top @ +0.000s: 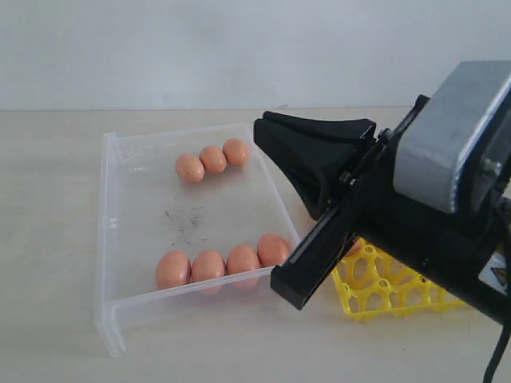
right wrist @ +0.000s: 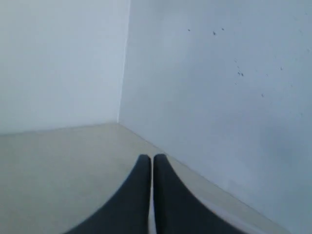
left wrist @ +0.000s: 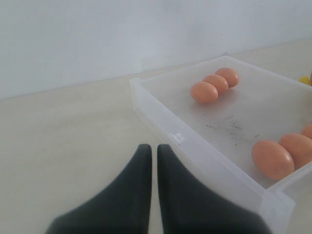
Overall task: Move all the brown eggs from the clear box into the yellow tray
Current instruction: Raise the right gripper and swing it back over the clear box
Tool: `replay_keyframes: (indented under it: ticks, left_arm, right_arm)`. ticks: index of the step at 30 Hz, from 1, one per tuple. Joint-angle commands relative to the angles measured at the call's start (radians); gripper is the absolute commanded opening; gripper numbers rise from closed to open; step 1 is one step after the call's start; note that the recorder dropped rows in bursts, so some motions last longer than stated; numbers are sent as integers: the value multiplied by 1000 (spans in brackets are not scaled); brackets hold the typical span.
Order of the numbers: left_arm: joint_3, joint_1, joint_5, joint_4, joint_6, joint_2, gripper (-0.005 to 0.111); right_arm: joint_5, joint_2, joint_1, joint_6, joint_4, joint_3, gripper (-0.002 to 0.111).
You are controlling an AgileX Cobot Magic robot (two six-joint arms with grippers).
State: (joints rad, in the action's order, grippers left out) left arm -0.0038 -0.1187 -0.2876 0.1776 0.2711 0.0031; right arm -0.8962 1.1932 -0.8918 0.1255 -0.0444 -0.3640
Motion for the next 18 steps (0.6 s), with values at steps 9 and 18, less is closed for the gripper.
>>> replay_keyframes:
  ticks: [9, 18]
  left_arm:
    - [4, -6, 2, -2, 0, -3, 4]
    - [4, -6, 2, -2, 0, -3, 4]
  right_arm:
    - [170, -5, -38, -94, -19, 9, 0]
    - [299, 67, -38, -152, -190, -16, 0]
